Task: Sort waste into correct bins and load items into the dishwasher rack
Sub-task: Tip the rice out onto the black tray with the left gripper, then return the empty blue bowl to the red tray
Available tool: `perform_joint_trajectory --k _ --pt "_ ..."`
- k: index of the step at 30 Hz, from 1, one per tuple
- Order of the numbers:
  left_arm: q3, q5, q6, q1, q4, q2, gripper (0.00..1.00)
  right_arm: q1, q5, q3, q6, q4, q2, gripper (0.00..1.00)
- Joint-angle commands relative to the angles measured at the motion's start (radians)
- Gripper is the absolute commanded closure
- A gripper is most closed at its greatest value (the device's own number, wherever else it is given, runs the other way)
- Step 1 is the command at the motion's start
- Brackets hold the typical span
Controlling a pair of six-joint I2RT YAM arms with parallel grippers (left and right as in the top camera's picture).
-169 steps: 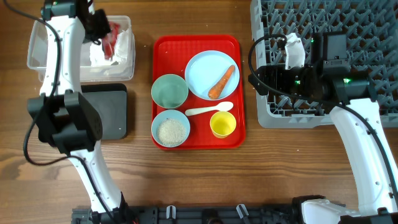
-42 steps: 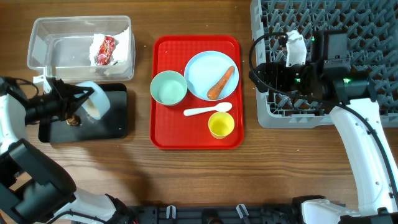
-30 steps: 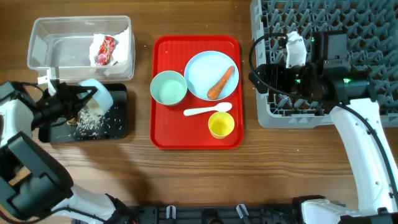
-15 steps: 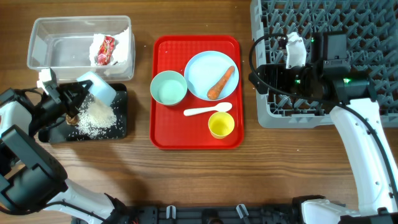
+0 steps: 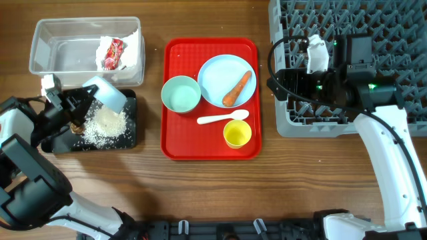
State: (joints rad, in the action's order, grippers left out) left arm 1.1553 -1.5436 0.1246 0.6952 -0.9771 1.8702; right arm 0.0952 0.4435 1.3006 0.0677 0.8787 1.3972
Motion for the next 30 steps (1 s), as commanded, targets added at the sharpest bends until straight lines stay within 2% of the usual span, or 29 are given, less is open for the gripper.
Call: perform_joint_trajectory --k 1,9,11,16,20,24,26,30 --pt "-0.006 -0.033 -0.020 0.023 -0.008 0.004 0.96 0.004 -0.011 0.020 0.013 0.001 0.008 0.03" --pt "-0.006 -0.033 -0.123 0.066 -0.018 0.003 0.96 0.004 -0.011 0.020 0.011 -0.004 0.008 0.03" --pt "-0.006 -0.032 -0.118 0.062 -0.034 -0.002 0.96 0.004 -0.011 0.020 0.010 -0.005 0.008 0.03" --pt "-0.005 0.043 -0.050 -0.024 -0.043 -0.066 0.96 0.004 -0.011 0.020 0.011 -0.004 0.008 0.03" --pt "0.000 0.126 -0.051 -0.105 0.012 -0.138 0.96 0.004 -0.011 0.020 0.011 -0.002 0.008 0.03" --pt "0.003 0.133 -0.057 -0.127 0.045 -0.196 0.96 0.004 -0.011 0.020 0.011 0.006 0.008 0.03" --pt "0.003 0.185 -0.057 -0.143 0.042 -0.233 0.96 0.004 -0.011 0.020 0.011 0.007 0.008 0.03" --pt "0.003 0.425 -0.058 -0.248 0.021 -0.328 0.96 0.004 -0.011 0.020 0.011 0.005 0.008 0.03"
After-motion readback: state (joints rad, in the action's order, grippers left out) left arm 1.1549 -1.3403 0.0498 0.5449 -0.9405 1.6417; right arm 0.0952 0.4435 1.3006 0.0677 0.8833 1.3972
